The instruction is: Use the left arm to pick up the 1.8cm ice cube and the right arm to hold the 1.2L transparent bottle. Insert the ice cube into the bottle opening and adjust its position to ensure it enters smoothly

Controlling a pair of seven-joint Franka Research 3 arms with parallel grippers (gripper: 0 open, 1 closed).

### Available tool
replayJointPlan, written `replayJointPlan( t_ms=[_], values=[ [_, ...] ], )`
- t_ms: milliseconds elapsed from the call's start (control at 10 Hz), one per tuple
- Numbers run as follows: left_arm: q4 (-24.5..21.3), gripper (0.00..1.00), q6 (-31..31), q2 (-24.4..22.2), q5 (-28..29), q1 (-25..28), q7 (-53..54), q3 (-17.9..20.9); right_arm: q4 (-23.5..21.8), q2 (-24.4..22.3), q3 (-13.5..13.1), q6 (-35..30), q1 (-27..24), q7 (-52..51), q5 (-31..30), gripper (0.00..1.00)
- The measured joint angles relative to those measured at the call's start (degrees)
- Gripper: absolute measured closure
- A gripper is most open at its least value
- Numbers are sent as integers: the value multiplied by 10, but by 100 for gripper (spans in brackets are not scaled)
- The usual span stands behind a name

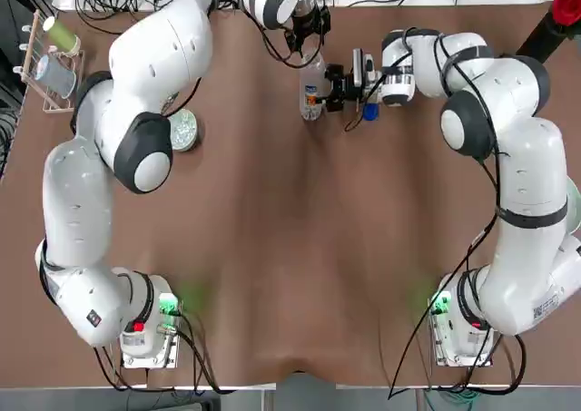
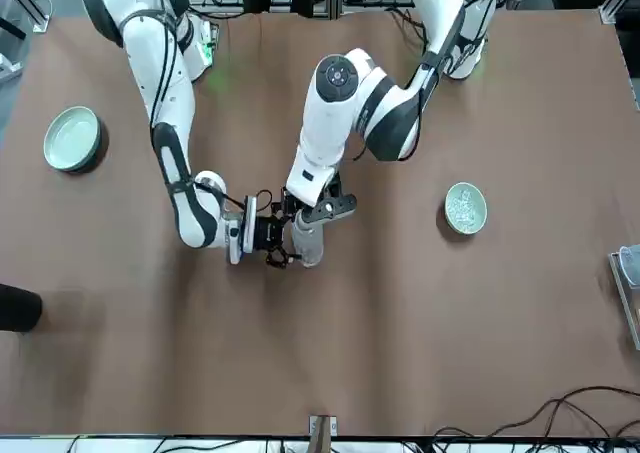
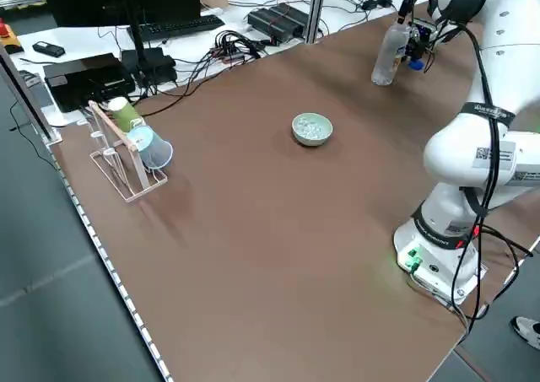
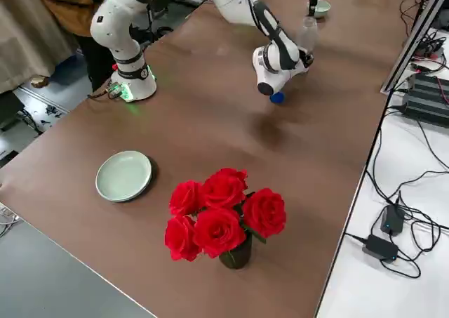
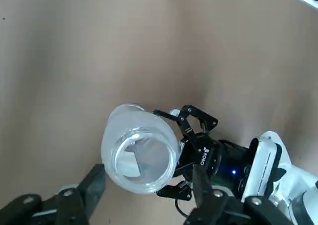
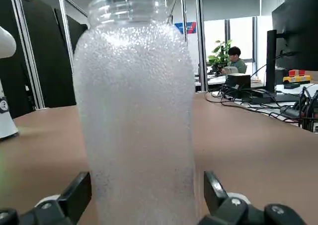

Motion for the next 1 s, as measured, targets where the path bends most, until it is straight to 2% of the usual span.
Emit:
replayJointPlan(
  t_ms=[100,200,500,700,1000],
  values=[
    [2,3,-2,-3,2,1,8,0,0,0,-2,0,-6,0,0,0],
    [2,0,-20,-12,2,4,26,1,0,0,-2,-1,-13,0,0,0],
    [-16,0,-118,-66,2,48,102,4,0,0,-4,-1,-26,-4,-3,0],
    [-73,0,-131,-130,2,93,163,4,1,0,-6,-2,-43,-6,-21,0],
    [-199,0,-134,-256,-8,164,279,4,3,0,-7,-2,-80,-5,-82,0]
  ],
)
